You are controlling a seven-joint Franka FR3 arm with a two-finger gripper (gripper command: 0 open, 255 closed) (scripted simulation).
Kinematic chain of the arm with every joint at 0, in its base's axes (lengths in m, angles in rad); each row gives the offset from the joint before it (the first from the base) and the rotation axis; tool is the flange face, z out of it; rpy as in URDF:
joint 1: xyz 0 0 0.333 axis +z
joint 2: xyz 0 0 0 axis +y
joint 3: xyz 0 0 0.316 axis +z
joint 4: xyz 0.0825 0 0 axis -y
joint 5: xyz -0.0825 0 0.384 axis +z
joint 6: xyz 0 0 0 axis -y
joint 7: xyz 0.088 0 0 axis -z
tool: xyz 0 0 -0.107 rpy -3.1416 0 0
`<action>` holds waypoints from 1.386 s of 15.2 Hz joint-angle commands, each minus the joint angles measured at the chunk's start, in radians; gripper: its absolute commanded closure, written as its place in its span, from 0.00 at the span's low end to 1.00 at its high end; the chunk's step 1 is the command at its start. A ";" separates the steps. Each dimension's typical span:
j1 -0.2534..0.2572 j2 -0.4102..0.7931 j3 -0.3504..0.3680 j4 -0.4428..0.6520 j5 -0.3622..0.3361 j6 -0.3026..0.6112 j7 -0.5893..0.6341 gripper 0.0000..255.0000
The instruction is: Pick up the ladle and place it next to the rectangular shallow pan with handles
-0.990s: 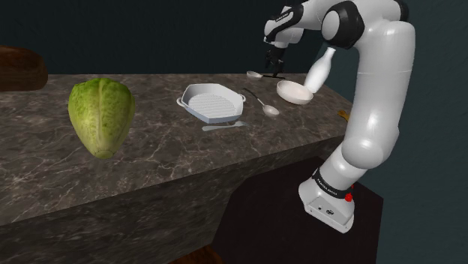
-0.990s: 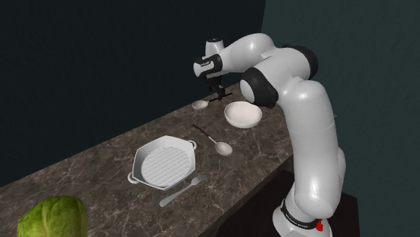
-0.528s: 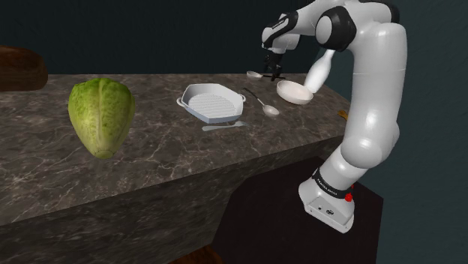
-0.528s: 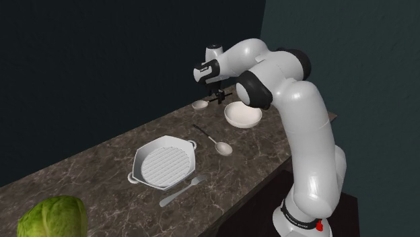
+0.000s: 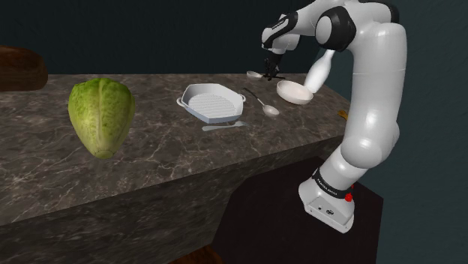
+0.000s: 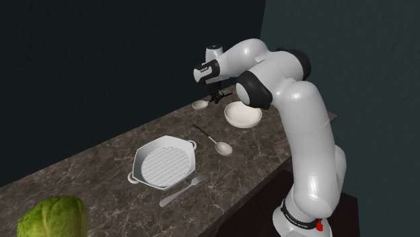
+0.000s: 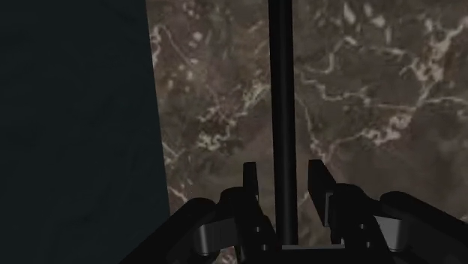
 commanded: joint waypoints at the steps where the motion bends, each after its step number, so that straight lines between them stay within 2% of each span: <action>1: 0.000 0.001 0.001 0.000 0.000 0.001 0.000 1.00; 8: 0.000 0.001 0.001 0.000 0.000 0.001 0.000 1.00; 21: 0.016 -0.072 -0.029 0.073 -0.045 -0.138 0.020 1.00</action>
